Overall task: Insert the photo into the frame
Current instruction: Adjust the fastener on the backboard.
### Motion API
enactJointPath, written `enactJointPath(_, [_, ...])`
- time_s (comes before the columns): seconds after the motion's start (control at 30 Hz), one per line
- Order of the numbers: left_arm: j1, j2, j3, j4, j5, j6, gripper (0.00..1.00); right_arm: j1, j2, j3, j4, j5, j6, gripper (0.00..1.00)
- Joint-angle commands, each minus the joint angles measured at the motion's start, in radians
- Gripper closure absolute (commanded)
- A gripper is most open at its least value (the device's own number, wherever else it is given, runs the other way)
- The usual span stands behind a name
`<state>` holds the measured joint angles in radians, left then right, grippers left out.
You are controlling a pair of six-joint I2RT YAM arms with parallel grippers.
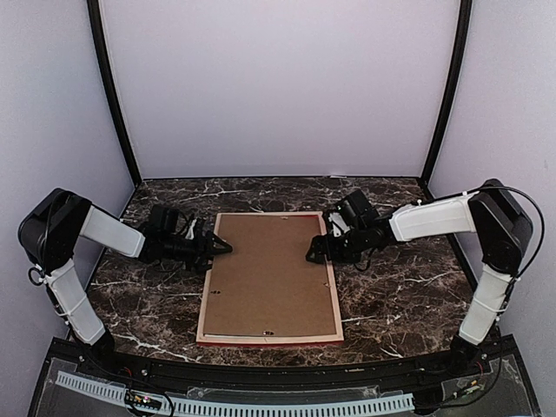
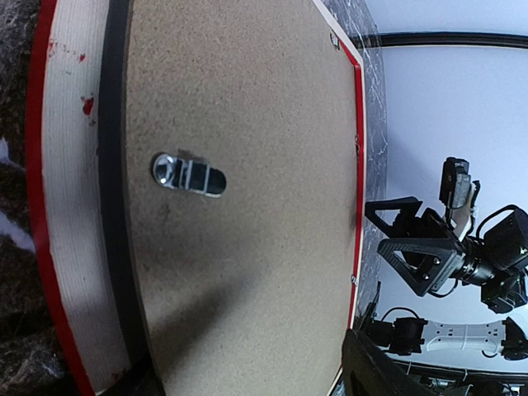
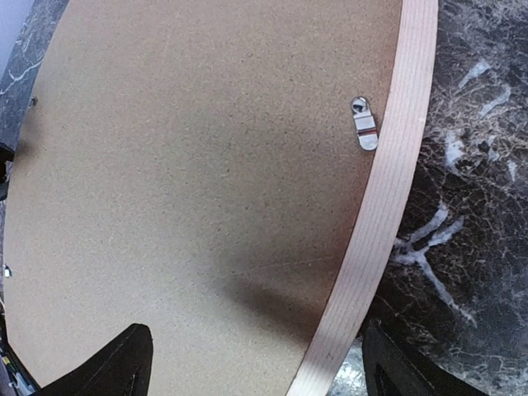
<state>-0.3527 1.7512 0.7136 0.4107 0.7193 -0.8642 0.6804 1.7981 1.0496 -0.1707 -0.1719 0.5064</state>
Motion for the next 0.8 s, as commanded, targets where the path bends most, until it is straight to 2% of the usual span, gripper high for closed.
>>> enactJointPath(0.0, [-0.012, -0.002, 0.011, 0.026, 0.019, 0.005, 0.32, 0.016, -0.084, -0.008, -0.015, 0.018, -0.042, 0.1])
enactJointPath(0.3, [-0.012, -0.001, 0.006, 0.043, 0.005, -0.01, 0.32, 0.108, -0.151, -0.044, -0.108, 0.033, -0.053, 0.11])
enactJointPath(0.77, [-0.012, 0.004, 0.008, 0.044, -0.001, -0.013, 0.32, 0.167, -0.166, -0.128, -0.097, 0.058, -0.007, 0.13])
